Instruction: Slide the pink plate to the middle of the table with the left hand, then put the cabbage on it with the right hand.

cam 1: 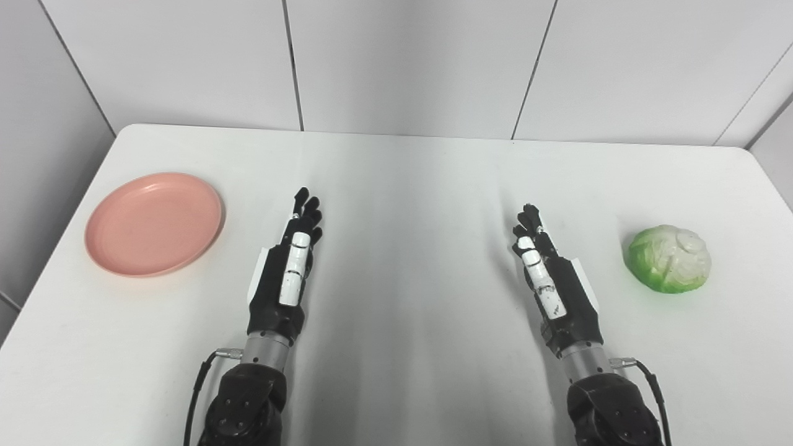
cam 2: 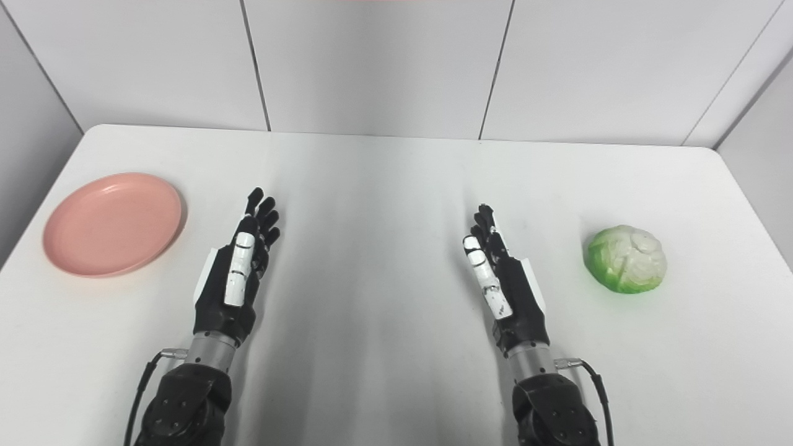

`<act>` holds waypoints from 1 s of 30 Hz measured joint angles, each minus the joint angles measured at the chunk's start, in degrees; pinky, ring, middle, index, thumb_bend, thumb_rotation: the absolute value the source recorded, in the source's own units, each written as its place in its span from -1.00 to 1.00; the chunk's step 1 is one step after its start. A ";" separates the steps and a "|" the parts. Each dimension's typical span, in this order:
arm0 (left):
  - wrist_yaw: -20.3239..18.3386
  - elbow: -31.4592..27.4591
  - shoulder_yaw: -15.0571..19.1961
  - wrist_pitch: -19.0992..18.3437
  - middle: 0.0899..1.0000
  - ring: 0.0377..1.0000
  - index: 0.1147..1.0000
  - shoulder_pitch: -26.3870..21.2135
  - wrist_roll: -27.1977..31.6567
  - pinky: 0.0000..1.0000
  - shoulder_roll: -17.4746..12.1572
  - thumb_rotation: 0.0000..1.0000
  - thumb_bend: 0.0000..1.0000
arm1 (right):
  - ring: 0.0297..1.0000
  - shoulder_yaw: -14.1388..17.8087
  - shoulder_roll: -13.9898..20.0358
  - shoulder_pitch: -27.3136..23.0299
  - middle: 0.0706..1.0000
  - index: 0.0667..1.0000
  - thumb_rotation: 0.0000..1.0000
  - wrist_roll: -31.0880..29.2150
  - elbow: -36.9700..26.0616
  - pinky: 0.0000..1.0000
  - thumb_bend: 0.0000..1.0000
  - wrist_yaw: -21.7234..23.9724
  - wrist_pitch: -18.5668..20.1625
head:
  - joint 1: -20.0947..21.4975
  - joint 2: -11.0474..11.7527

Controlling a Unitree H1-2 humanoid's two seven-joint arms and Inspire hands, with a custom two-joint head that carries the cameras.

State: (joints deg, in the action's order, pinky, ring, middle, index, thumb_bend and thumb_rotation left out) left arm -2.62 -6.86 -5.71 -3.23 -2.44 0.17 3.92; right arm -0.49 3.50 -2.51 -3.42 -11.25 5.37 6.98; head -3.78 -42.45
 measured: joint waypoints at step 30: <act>-0.55 -0.01 0.37 0.36 1.00 1.00 1.00 0.12 0.96 1.00 -0.85 0.96 0.16 | 0.98 -0.08 -0.13 -0.84 1.00 1.00 0.70 0.55 1.84 1.00 0.36 -1.06 -0.02 | 0.35 0.09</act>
State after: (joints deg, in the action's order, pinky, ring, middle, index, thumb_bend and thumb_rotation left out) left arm -3.18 -6.87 -5.35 -2.87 -2.32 1.13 3.07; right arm -0.57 3.38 -3.35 -2.87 -9.41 4.31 6.95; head -3.43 -42.36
